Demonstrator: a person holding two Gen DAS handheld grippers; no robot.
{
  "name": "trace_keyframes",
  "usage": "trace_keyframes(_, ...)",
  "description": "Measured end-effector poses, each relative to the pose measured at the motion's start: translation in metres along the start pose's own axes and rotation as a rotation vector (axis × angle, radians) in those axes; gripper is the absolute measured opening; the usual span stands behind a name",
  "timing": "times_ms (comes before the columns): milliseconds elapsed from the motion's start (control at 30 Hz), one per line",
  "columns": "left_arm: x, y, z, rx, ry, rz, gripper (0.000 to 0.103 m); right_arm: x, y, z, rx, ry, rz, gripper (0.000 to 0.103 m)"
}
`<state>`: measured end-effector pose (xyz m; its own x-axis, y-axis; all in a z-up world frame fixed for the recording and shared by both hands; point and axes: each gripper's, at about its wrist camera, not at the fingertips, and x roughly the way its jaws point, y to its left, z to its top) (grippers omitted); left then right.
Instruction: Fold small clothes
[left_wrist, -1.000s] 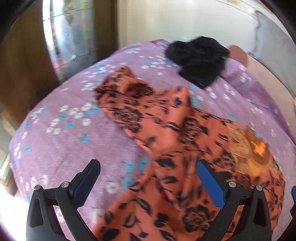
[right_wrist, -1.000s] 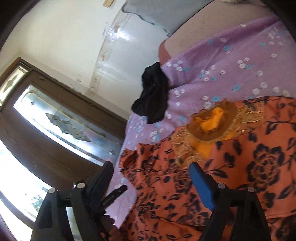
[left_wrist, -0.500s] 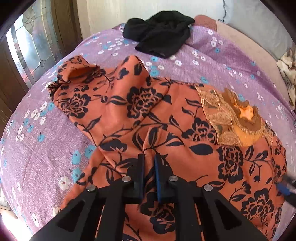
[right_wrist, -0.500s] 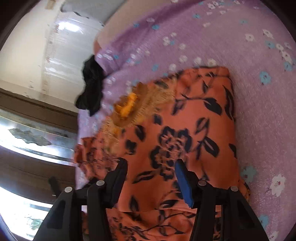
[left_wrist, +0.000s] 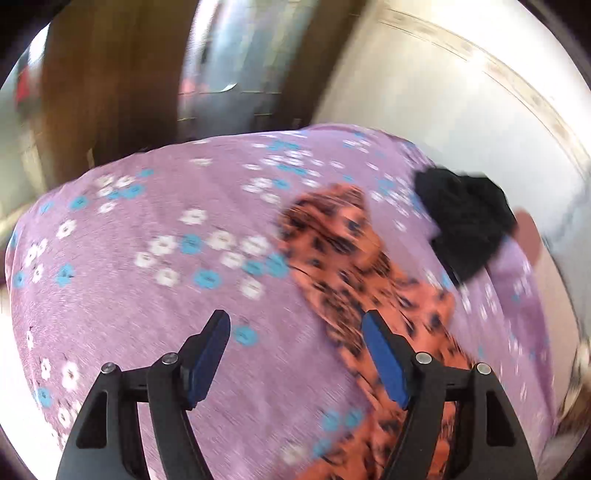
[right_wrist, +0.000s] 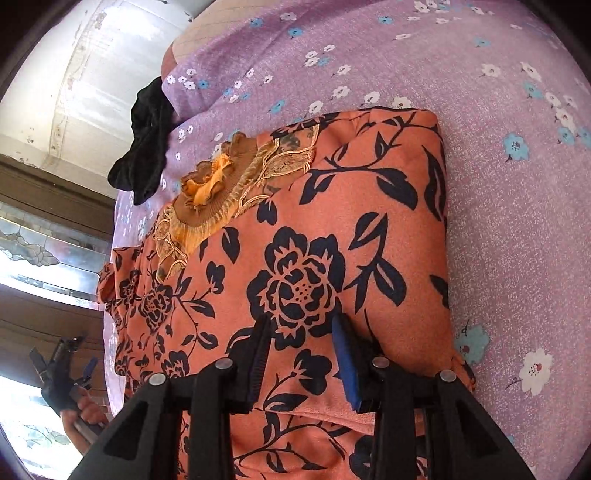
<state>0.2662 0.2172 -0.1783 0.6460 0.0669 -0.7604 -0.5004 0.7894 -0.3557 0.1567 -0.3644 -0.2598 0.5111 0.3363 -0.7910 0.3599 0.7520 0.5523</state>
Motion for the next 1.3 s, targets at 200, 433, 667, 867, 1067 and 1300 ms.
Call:
trace_keyframes(200, 0.056, 0.023, 0.027, -0.131, 0.152, -0.048, 0.075, 0.004, 0.015, -0.001, -0.046, -0.003, -0.017, 0.059)
trace_keyframes(433, 0.099, 0.003, 0.039, -0.059, 0.158, -0.072, 0.074, 0.007, 0.013, 0.001, -0.04, -0.008, -0.004, 0.06)
trace_keyframes(667, 0.123, -0.011, 0.041, -0.068, 0.192, -0.182, 0.01, 0.01, 0.015, 0.004, -0.028, -0.012, 0.003, 0.062)
trace_keyframes(867, 0.103, -0.036, 0.04, -0.014, 0.123, -0.209, 0.003, 0.008, 0.008, 0.005, 0.008, -0.013, 0.044, 0.061)
trace_keyframes(1067, 0.024, -0.099, 0.018, 0.206, 0.016, -0.323, 0.003, 0.006, 0.009, 0.005, 0.027, -0.018, 0.056, 0.061)
trace_keyframes(1300, -0.081, -0.192, -0.107, 0.703, -0.066, -0.488, 0.003, -0.011, -0.001, 0.01, 0.061, -0.08, 0.078, 0.061)
